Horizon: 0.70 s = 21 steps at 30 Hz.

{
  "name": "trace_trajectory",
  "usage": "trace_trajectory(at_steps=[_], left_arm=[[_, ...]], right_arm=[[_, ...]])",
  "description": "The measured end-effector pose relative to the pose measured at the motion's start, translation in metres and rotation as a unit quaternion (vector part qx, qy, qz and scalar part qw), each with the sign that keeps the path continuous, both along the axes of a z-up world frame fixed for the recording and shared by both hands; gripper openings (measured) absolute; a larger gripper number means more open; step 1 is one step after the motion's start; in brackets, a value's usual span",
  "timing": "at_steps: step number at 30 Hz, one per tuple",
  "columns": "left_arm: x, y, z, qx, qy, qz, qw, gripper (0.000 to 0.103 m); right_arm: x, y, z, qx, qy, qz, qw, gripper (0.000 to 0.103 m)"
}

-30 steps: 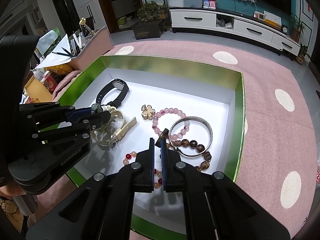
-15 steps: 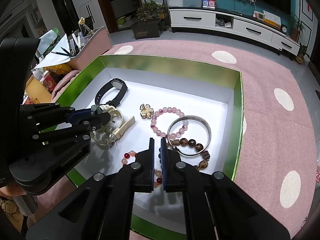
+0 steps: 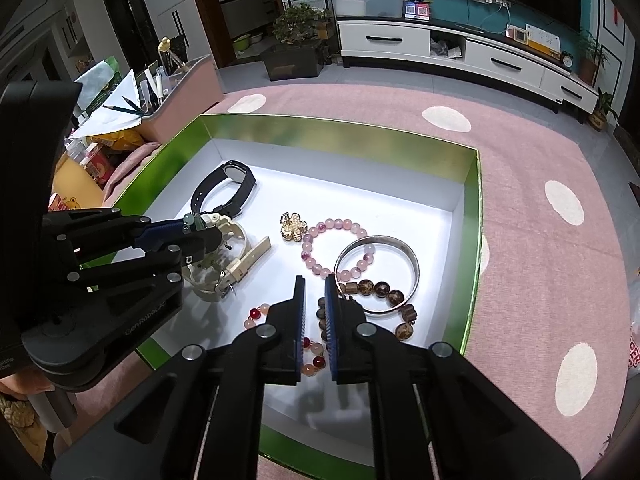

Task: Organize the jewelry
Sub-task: 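Open both grippers to drop the jade ring and brown piece into the box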

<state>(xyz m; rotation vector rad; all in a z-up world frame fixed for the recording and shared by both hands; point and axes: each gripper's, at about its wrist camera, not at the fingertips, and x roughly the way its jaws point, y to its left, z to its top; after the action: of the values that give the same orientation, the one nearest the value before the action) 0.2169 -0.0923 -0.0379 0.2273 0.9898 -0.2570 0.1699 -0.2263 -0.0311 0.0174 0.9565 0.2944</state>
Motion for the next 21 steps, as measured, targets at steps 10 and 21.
trace_trajectory(at_steps=[10, 21], left_arm=[[-0.007, -0.002, 0.013, -0.005, -0.014, -0.001, 0.9999, 0.026], [-0.013, 0.003, 0.023, -0.004, -0.028, 0.004, 0.9996, 0.045]], right_arm=[[-0.004, -0.003, 0.009, -0.002, -0.011, -0.006, 1.000, 0.021], [-0.010, -0.004, 0.021, -0.005, -0.025, -0.011, 1.000, 0.034]])
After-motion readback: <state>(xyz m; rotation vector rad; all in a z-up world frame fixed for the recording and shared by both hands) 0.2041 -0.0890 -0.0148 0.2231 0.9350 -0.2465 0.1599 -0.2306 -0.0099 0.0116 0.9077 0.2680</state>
